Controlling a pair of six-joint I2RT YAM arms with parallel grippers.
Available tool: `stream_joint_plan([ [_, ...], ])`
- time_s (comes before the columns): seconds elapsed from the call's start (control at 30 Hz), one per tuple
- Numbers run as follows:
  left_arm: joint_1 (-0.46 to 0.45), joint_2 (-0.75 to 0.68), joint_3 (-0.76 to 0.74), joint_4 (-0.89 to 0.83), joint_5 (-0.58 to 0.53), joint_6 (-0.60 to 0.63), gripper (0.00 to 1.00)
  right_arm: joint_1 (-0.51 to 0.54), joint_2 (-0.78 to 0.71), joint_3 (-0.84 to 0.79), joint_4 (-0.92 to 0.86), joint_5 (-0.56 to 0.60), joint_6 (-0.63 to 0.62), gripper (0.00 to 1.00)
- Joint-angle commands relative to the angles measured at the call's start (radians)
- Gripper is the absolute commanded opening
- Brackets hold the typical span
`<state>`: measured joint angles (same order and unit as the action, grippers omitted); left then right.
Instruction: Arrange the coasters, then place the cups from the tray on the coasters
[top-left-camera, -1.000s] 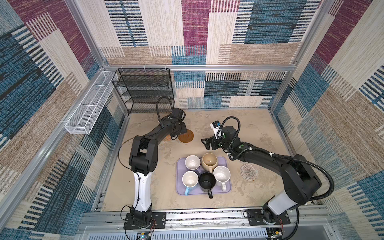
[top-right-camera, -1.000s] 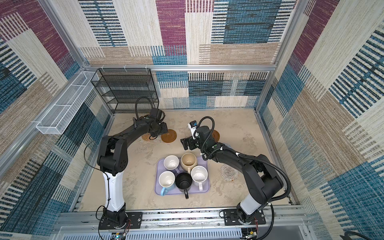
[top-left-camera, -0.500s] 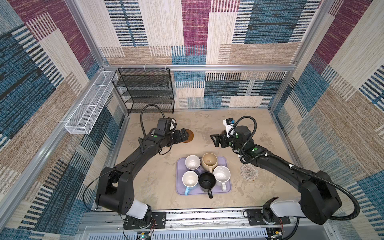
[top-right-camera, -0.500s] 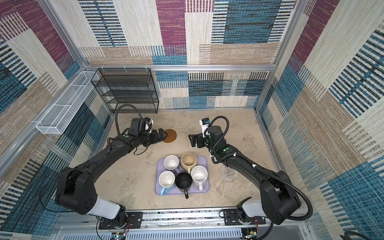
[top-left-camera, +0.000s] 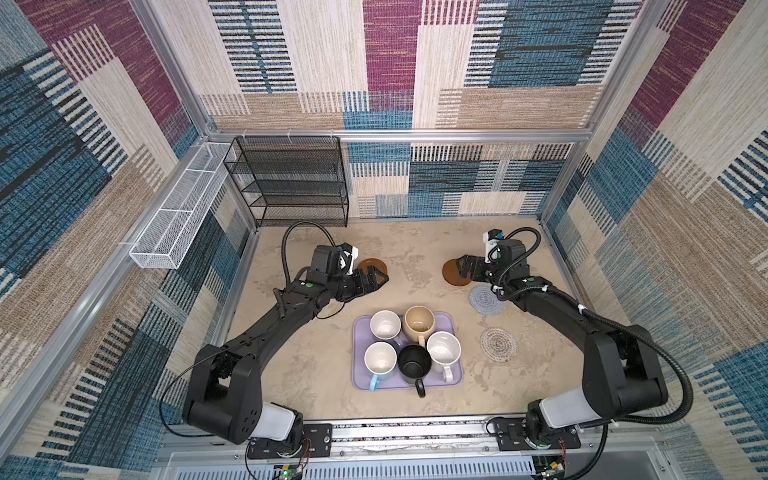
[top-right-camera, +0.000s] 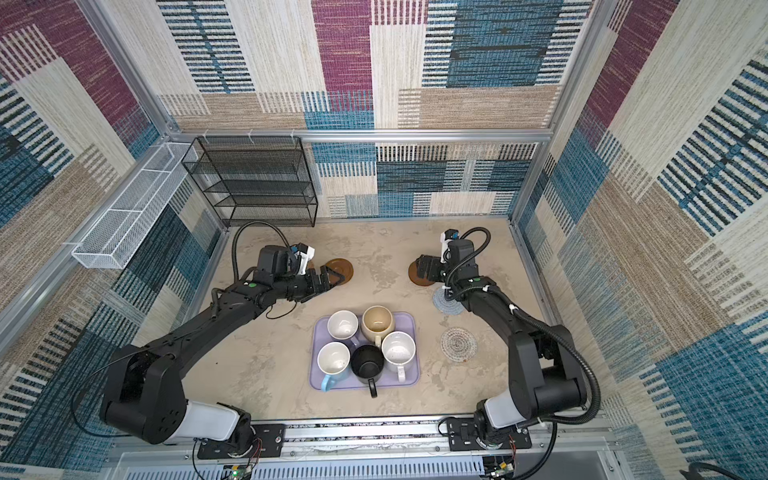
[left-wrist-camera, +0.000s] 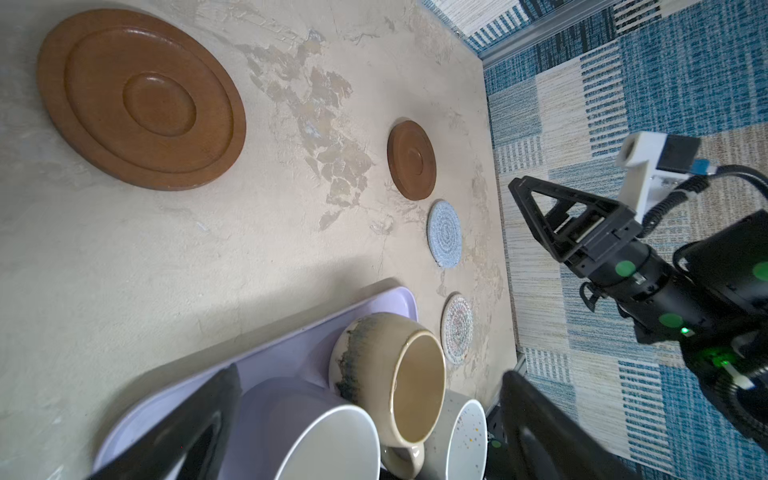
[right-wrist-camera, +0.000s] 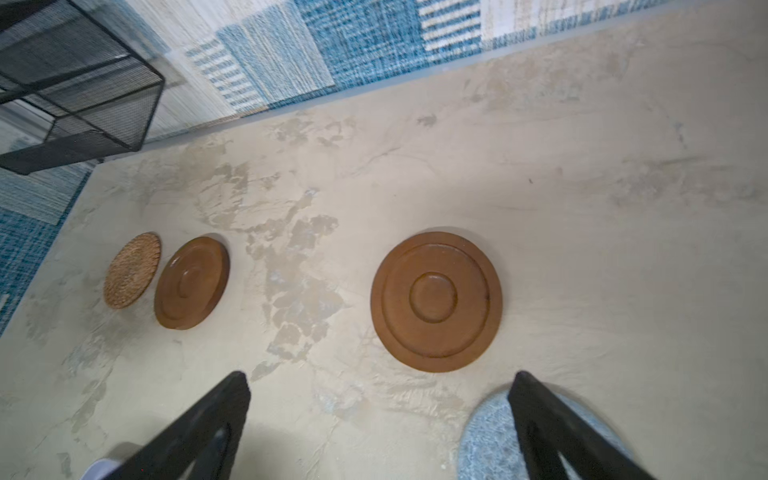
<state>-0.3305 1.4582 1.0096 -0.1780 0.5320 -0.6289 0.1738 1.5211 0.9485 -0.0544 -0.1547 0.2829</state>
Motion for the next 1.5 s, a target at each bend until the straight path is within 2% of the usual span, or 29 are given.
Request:
stream_joint_plan([
  [0.0,-0.007,0.031,0.023,0.041,0.020,-0.020,1.00,-0.037,0.062,0.034,-0.015,-0.025,-0.005,0.99],
  [0.1,-0.014,0.076,0.068,0.021,-0.009,-0.009,1.00,-0.073,0.143,0.060,-0.005,-0.016,-0.010,0.94],
  [0.27,-0.021,0.158,0.162,-0.060,-0.038,0.039,1.00,-0.092,0.264,0.125,-0.017,0.020,-0.027,0.70],
  [0.3,-0.023,0.170,0.173,-0.059,-0.040,0.038,1.00,-0.091,0.283,0.139,-0.022,0.021,-0.030,0.68],
  [0.63,-0.057,0.266,0.242,-0.052,-0.038,0.031,1.00,-0.089,0.419,0.243,-0.074,0.019,-0.041,0.62],
  [0.93,-0.058,0.264,0.232,-0.052,-0.052,0.034,1.00,-0.038,0.491,0.295,-0.119,0.068,-0.053,0.56],
  [1.13,-0.059,0.247,0.221,-0.054,-0.068,0.031,1.00,0.018,0.537,0.345,-0.176,0.153,-0.063,0.51],
  [1.47,-0.059,0.228,0.218,-0.079,-0.097,0.048,1.00,0.083,0.561,0.373,-0.202,0.171,-0.046,0.45],
])
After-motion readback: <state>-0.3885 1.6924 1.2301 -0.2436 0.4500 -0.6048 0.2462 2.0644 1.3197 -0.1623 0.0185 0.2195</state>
